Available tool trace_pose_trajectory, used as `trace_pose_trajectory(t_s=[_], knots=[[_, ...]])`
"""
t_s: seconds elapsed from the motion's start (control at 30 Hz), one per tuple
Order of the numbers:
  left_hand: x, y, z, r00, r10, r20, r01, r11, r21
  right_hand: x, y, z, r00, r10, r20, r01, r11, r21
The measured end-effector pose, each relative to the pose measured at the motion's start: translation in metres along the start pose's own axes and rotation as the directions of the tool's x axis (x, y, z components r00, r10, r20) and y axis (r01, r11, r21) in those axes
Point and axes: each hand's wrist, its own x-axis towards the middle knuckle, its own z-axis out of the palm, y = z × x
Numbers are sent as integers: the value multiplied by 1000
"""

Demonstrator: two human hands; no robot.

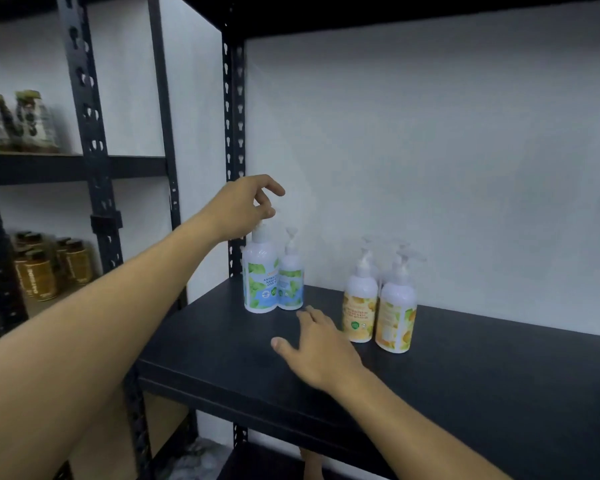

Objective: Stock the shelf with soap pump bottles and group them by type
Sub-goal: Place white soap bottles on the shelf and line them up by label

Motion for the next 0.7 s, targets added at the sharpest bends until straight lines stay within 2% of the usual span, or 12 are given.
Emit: trace_pose_trajectory(t_s=[0.13,0.3,0.7], knots=[[8,-26,1,1000,-17,0,17,1000,-14,24,-12,21,984,121,130,-113,991,-69],[25,-53,8,1000,-15,17,15,1000,-18,46,-10,40,951,264,162,-236,956,-175],[55,-96,37,998,10,57,-8,999,-38,53,-5,49,942,288,173,-248,943,-220]])
